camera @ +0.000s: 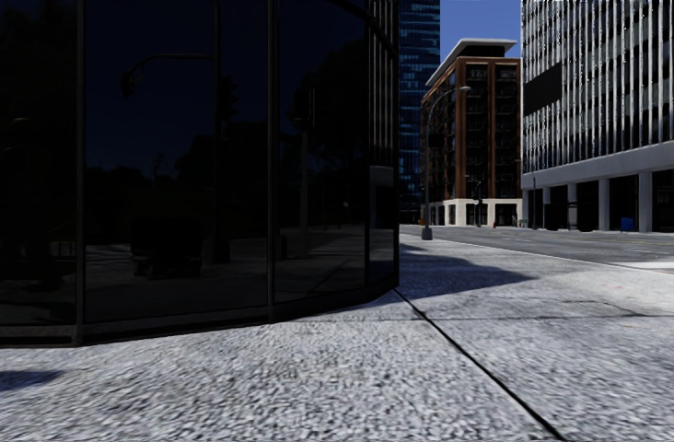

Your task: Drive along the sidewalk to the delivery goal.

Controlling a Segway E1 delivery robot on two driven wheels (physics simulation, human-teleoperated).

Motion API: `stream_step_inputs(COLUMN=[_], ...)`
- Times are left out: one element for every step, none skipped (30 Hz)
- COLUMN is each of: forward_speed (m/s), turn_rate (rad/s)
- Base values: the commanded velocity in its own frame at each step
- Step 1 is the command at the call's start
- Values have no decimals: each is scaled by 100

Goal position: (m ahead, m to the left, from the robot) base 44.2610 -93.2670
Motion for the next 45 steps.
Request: stream_step_inputs(forward_speed=[200,200,200,200,200,200,200,200,200,200,200,200,200,200,200,200,200,200,200,200,200,200,200,200,200,200,200,200,200,200,200,200,200,200,200,200,200,200,200,200,200,200,200,200,200], turn_rate=[-47,-50,-51,-51,-56,-63,-66,-67,-67,-67,-67,-67,-67,-67,-67,-67,-67,-67,-67,-67,-67,-67,-67,-67,-67,-67,-67,-67,-67,-67,-67,-67,-67,-67,-67,-67,-67,-66,-66,-65,-65,-65,-65,-65,-65])
